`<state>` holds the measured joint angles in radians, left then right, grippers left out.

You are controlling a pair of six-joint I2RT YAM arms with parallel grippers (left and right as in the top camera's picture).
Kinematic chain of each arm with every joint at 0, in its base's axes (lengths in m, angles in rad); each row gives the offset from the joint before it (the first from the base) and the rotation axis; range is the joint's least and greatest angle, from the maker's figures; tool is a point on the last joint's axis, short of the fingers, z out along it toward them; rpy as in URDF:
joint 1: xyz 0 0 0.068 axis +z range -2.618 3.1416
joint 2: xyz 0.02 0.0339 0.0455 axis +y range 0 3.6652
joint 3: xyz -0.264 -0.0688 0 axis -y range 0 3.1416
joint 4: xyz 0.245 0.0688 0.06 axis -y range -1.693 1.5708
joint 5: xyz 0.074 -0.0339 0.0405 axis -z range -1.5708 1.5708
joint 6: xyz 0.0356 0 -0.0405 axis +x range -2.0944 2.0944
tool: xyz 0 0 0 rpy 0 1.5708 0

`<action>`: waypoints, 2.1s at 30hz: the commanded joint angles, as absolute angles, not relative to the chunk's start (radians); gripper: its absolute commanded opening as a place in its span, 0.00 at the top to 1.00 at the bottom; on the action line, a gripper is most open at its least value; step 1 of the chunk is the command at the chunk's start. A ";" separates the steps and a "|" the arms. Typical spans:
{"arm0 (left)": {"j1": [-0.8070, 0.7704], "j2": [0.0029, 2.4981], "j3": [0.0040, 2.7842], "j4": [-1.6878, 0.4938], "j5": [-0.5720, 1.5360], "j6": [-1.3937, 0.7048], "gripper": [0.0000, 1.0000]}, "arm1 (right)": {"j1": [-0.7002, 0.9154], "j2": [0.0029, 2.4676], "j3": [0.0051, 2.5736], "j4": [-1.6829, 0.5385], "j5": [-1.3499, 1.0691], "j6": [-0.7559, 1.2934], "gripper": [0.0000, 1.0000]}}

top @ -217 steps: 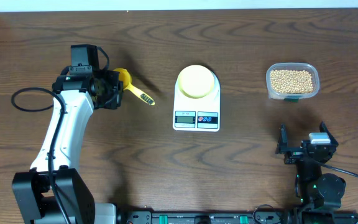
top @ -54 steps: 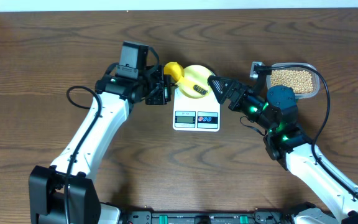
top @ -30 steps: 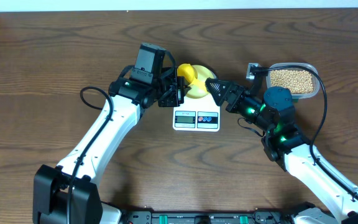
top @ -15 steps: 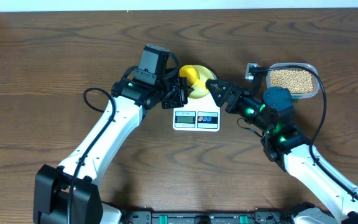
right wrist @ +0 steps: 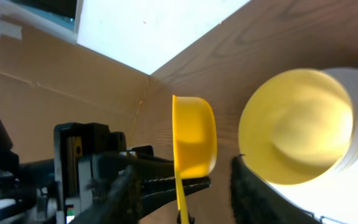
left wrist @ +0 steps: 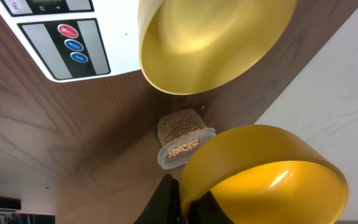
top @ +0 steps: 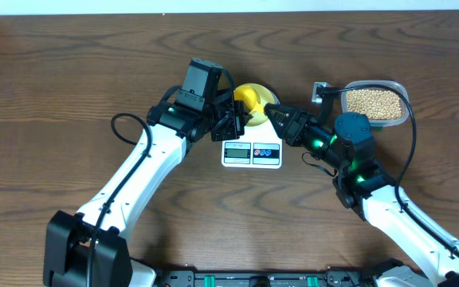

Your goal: Scoop item into bowl and weigh 50g on scale

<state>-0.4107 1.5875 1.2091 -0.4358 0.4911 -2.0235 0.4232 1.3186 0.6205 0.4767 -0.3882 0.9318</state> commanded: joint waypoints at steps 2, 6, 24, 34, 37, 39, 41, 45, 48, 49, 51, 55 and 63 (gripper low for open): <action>-0.412 1.575 1.205 -0.431 0.483 -2.088 0.93 | 0.427 1.329 0.635 0.480 -0.364 0.927 0.60; -0.415 1.575 1.205 -0.431 0.490 -2.088 0.92 | 0.427 1.330 0.635 0.481 -0.363 0.927 0.64; -0.438 1.575 1.205 -0.431 0.485 -2.088 0.92 | 0.427 1.330 0.635 0.479 -0.345 0.927 0.99; -0.438 1.575 1.205 -0.431 0.485 -2.085 0.50 | 0.427 1.330 0.635 0.477 -0.324 0.926 0.99; -0.438 1.575 1.205 -0.431 0.485 -2.050 0.43 | 0.426 1.330 0.635 0.478 -0.322 0.901 0.99; -0.432 1.575 1.205 -0.412 0.485 -1.983 0.43 | 0.424 1.330 0.635 0.479 -0.319 0.880 0.99; -0.420 1.574 1.205 -0.346 0.487 -1.842 0.41 | 0.417 1.330 0.635 0.479 -0.317 0.873 0.99; -0.398 1.565 1.205 -0.201 0.487 -1.547 0.08 | 0.390 1.330 0.635 0.483 -0.316 0.834 0.99; -0.377 1.552 1.205 -0.198 0.487 -1.413 0.07 | 0.355 1.330 0.635 0.485 -0.317 0.829 0.99; -0.369 1.547 1.205 -0.205 0.490 -1.375 0.08 | 0.341 1.330 0.635 0.492 -0.322 0.823 0.99; -0.356 1.541 1.205 -0.216 0.516 -1.296 0.07 | 0.308 1.330 0.635 0.522 -0.347 0.804 0.99; -0.342 1.539 1.205 -0.221 0.573 -1.066 0.07 | 0.243 1.330 0.635 0.585 -0.392 0.802 0.99; -0.344 1.539 1.205 -0.424 0.595 -0.550 0.07 | 0.146 1.330 0.635 0.618 -0.455 0.787 0.99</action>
<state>-0.3439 1.5593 1.2053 -0.3851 0.5739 -0.8440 0.1677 1.3266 0.6209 0.6094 -0.4149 0.8169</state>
